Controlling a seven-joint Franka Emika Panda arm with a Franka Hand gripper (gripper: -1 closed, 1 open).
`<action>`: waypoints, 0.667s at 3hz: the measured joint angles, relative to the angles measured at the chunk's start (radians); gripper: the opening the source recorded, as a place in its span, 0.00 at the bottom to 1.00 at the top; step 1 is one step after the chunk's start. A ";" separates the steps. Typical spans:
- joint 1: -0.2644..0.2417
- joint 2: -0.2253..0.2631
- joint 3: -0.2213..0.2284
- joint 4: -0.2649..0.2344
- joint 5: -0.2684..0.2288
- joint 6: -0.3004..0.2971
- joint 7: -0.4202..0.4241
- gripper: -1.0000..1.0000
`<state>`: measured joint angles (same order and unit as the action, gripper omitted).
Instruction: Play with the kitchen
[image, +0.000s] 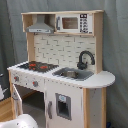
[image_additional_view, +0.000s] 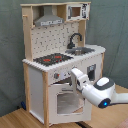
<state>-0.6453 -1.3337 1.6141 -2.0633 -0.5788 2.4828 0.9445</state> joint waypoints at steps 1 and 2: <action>0.006 0.011 -0.036 -0.003 0.006 -0.002 -0.134 1.00; 0.010 0.028 -0.067 -0.011 0.009 -0.003 -0.257 1.00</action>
<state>-0.6355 -1.3059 1.5469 -2.0742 -0.5696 2.4796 0.6879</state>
